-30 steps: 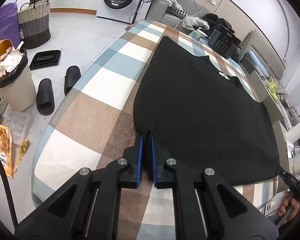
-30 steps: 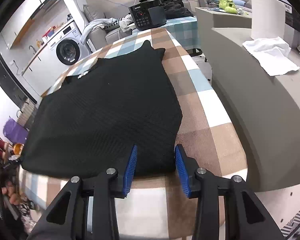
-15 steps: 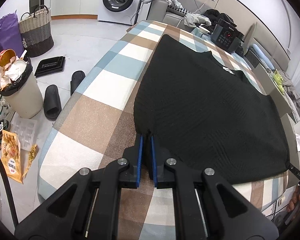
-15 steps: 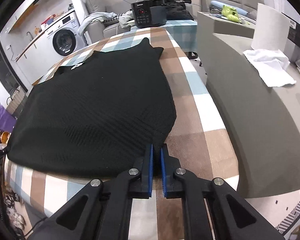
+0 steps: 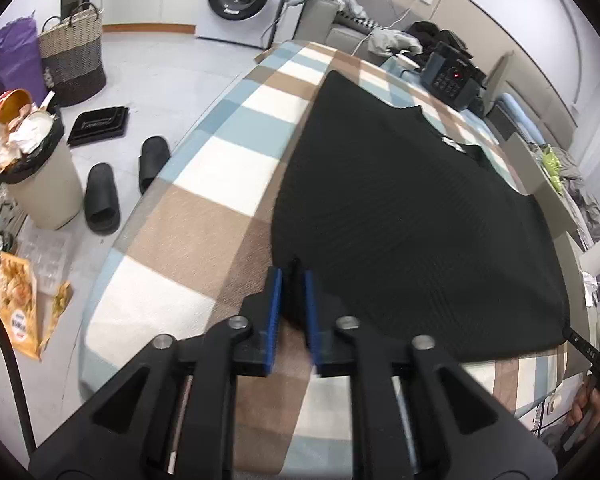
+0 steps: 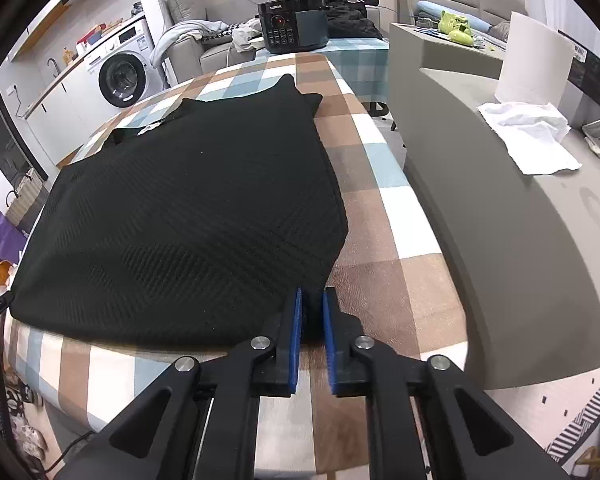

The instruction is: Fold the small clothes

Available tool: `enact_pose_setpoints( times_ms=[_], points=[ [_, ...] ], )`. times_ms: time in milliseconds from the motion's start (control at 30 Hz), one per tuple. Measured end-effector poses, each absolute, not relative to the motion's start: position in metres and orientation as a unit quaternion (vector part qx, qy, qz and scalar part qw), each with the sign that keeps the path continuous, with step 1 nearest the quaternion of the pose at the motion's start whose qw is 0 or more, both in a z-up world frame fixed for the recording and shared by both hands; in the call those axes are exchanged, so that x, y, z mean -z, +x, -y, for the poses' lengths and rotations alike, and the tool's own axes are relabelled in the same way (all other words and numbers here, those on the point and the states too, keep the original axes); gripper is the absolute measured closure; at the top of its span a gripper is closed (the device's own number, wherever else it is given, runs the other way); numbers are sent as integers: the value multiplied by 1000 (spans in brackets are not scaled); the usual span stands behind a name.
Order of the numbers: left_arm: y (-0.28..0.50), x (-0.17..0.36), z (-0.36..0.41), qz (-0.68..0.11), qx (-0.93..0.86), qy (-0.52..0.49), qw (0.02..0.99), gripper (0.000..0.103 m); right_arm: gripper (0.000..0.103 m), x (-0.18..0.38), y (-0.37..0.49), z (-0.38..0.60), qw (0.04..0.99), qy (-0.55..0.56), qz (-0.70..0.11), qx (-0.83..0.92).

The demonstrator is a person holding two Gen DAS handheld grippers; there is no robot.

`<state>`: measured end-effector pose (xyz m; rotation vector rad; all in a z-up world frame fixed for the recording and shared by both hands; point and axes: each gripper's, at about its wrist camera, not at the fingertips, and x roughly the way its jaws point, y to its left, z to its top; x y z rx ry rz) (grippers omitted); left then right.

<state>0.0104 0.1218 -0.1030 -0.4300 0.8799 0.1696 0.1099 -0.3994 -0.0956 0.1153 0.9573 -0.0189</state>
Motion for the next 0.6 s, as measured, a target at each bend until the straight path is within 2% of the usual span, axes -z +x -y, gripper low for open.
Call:
enact_pose_setpoints(
  times_ms=[33, 67, 100, 133, 200, 333, 400, 600],
  points=[
    [8, 102, -123, -426, -92, -205, 876, 70, 88, 94, 109, 400, 886, 56, -460, 11],
    [4, 100, -125, -427, -103, -207, 874, 57, 85, 92, 108, 399, 887, 54, -458, 14],
    [-2, 99, -127, -424, -109, -214, 873, 48, 81, 89, 107, 399, 889, 50, -454, 17],
    [-7, 97, -129, -421, -110, -223, 872, 48, 78, 85, 105, 398, 893, 47, -448, 21],
    [-17, 97, -131, -421, -96, -250, 867, 47, 64, 75, 101, 398, 900, 50, -433, 22],
    [-26, 106, -124, -429, -42, -306, 849, 47, 54, 54, 95, 392, 913, 59, -404, 16],
    [-24, 114, -116, -432, -26, -327, 840, 47, 41, 46, 93, 385, 918, 60, -391, 1],
    [-3, 119, -99, -401, -37, -338, 851, 47, 38, 52, 100, 346, 915, 59, -393, -65]
  ],
)
